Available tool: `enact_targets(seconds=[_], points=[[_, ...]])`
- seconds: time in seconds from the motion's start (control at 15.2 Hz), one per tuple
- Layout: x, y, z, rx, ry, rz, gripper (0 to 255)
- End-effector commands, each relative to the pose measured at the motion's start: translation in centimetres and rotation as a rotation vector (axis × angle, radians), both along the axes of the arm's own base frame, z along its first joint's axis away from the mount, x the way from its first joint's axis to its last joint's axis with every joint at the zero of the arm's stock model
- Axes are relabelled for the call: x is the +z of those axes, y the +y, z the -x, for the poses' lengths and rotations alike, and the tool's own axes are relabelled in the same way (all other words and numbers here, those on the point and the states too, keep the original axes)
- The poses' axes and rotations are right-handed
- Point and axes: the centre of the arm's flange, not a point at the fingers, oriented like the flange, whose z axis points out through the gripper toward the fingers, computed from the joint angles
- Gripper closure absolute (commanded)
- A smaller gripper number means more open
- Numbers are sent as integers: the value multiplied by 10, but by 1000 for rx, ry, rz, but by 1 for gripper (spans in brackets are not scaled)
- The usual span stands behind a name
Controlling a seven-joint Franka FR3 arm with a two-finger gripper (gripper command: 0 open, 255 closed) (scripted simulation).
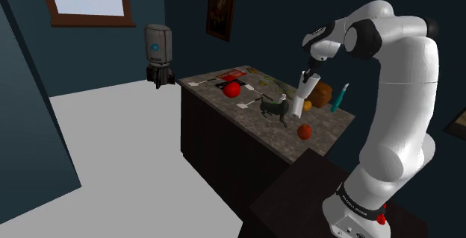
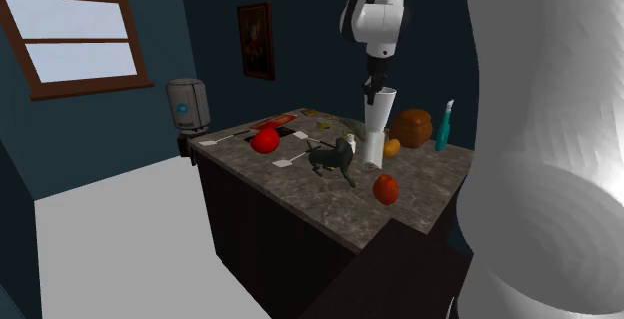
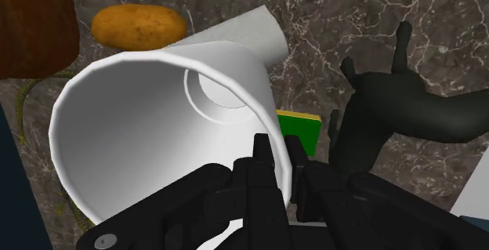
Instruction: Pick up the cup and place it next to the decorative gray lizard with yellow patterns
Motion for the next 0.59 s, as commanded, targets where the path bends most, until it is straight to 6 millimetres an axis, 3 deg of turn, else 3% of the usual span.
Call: enact_targets(seconds=[0.0,0.53], points=[[-6,-25,-11,2,-2,-1,255],[-24,-117,-60,2,-2,-1,255]])
